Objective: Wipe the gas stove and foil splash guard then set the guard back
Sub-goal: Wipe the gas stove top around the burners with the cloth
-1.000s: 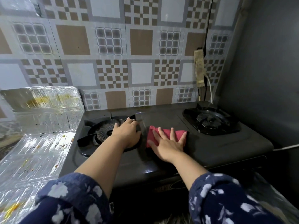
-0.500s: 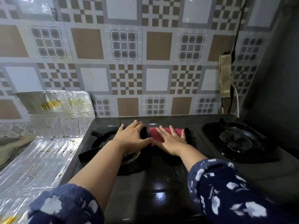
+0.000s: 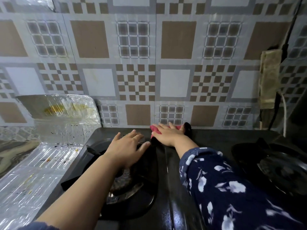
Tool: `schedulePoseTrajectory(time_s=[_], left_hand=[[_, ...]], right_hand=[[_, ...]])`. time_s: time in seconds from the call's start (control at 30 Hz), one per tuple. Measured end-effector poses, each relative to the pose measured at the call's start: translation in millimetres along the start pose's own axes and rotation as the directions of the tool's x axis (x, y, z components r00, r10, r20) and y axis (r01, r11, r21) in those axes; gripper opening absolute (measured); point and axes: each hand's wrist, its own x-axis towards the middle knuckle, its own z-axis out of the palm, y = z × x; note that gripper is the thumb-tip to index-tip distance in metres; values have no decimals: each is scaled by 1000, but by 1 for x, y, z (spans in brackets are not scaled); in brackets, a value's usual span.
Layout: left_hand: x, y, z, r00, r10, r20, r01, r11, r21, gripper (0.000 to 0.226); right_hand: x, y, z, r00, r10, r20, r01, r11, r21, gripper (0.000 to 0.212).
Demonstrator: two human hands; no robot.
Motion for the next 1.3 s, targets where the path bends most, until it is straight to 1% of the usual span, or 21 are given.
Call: schedulePoseTrajectory(time_s=[0.07, 0.13, 0.2, 0.27, 0.33, 0.4, 0.5, 0.67, 0.73, 0.87, 0.93, 1.0, 1.07, 1.1, 1.17, 1.23, 1.3], left_hand=[[2, -10, 0, 999, -38, -20, 38, 999, 2, 57], [1, -19, -1, 997, -72, -3, 72, 997, -1, 58], [-1, -25, -2, 996, -90, 25, 91, 996, -14, 59], [-3, -30, -5, 994, -98, 44, 99, 995, -25, 60], [-5, -36, -10, 994, -105, 29, 106, 994, -27, 59], [-5, -43, -16, 991, -134, 9, 135, 991, -16, 59], [-7, -58, -21, 976, -218, 23, 217, 976, 16, 61], [-6, -83, -23, 942, -312, 121, 309, 950, 46, 71], [-5, -91, -24, 934, -322, 154, 319, 947, 45, 79], [-3, -106, -21, 919, -350, 183, 361, 932, -30, 84], [-5, -113, -19, 914, -357, 192, 373, 927, -51, 87], [-6, -116, -19, 918, -350, 186, 370, 925, -89, 80], [-7, -117, -21, 924, -336, 181, 358, 927, -112, 69], [-8, -117, -21, 928, -328, 173, 351, 928, -122, 68], [-8, -118, -21, 928, -329, 174, 354, 925, -136, 73], [-10, -120, -21, 920, -351, 175, 375, 918, -130, 83], [-12, -120, -22, 917, -359, 172, 382, 915, -126, 82]], right_hand=[[-2, -4, 3, 996, -84, 12, 84, 996, -18, 56], [-13, -1, 6, 987, -159, 12, 160, 987, -33, 53], [-25, 10, 6, 978, -208, -3, 207, 974, -97, 52], [-35, 22, 4, 986, -168, -1, 166, 974, -155, 54], [-38, 28, 1, 995, -82, 54, 86, 992, -91, 58], [-33, 23, -1, 993, -46, 107, 47, 999, -3, 58], [-17, 5, -5, 989, -61, 132, 59, 998, 19, 55], [17, -21, -8, 973, -144, 183, 139, 989, 41, 61], [30, -35, -9, 960, -179, 217, 173, 984, 48, 64], [53, -72, -10, 925, -271, 266, 273, 962, 27, 65], [64, -87, -11, 903, -305, 301, 304, 951, 53, 69], [74, -99, -11, 875, -348, 338, 335, 937, 98, 73], [83, -114, -9, 849, -406, 338, 395, 913, 102, 76], [86, -123, -7, 836, -440, 328, 434, 896, 95, 77], [95, -143, -3, 810, -493, 318, 494, 866, 85, 78], [103, -158, -1, 797, -508, 326, 510, 856, 87, 76], [107, -169, 1, 775, -544, 322, 532, 836, 133, 64]])
